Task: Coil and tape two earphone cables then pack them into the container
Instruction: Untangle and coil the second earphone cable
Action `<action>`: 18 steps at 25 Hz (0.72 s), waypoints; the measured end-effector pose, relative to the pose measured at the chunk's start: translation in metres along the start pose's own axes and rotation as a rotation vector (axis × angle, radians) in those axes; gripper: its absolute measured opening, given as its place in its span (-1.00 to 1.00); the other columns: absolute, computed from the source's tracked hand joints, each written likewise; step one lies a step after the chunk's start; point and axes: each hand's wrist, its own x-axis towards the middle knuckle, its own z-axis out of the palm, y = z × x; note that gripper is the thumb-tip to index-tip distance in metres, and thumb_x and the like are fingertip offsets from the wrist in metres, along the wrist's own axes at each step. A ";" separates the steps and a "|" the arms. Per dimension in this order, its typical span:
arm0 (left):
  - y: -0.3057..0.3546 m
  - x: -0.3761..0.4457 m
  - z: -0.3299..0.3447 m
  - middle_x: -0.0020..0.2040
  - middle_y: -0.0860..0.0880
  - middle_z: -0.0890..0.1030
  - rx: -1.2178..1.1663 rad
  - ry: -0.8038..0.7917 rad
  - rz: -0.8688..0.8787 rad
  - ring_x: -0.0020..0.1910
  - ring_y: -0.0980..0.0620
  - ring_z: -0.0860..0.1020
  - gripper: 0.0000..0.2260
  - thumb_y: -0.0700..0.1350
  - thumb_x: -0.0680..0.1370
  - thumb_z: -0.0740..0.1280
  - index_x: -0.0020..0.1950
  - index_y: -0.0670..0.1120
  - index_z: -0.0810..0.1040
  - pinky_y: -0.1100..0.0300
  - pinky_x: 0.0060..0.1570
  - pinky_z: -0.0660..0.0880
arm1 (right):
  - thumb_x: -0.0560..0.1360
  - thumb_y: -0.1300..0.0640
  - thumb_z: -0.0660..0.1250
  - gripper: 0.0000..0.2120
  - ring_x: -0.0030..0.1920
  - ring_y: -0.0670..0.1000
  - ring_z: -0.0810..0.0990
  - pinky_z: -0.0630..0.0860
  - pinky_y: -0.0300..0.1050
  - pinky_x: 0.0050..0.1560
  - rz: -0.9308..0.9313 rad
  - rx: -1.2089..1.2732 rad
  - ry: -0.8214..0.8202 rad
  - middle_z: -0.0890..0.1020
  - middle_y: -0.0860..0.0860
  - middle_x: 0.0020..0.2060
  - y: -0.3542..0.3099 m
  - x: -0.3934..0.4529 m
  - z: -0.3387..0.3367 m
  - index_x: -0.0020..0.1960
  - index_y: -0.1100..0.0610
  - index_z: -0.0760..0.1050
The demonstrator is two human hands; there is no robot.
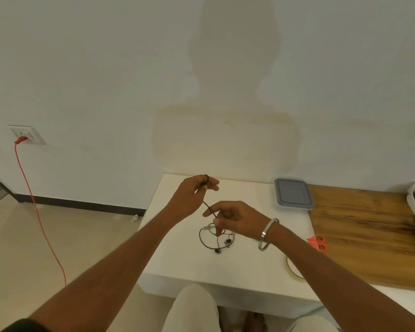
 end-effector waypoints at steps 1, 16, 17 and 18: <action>-0.006 0.001 0.000 -0.07 0.06 0.69 0.030 -0.050 0.013 0.03 0.25 0.60 -0.66 -0.36 0.59 0.10 0.07 -0.05 0.60 0.27 0.13 0.46 | 0.53 0.17 0.28 -0.84 -0.22 -0.05 0.66 0.59 -0.15 0.01 -0.017 0.009 0.040 0.67 0.10 -0.25 0.000 0.001 -0.003 0.08 0.04 0.55; 0.000 -0.013 0.014 -0.35 -0.01 0.41 -0.313 -0.354 -0.093 -0.29 -0.05 0.55 -0.67 -0.14 0.68 0.08 -0.12 -0.15 0.57 -0.01 0.15 0.52 | 0.53 0.11 0.27 -0.88 -0.39 -0.12 0.58 0.56 -0.28 -0.28 -0.048 -0.110 0.492 0.59 -0.03 -0.37 0.017 0.019 -0.036 -0.02 0.10 0.56; 0.002 -0.014 0.014 -0.33 -0.02 0.45 -0.358 -0.355 -0.100 -0.24 -0.07 0.57 -0.68 -0.14 0.69 0.08 -0.12 -0.15 0.56 -0.04 0.12 0.53 | 0.53 0.10 0.28 -0.89 -0.38 -0.11 0.59 0.57 -0.27 -0.28 -0.035 -0.099 0.506 0.60 0.01 -0.34 0.018 0.020 -0.035 -0.02 0.09 0.55; 0.006 -0.015 0.014 -0.30 -0.05 0.50 -0.415 -0.356 -0.107 -0.17 -0.11 0.60 -0.69 -0.15 0.69 0.09 -0.11 -0.15 0.57 0.01 0.07 0.56 | 0.52 0.09 0.28 -0.90 -0.36 -0.11 0.60 0.57 -0.27 -0.28 -0.021 -0.087 0.514 0.62 0.05 -0.31 0.021 0.022 -0.035 -0.03 0.08 0.55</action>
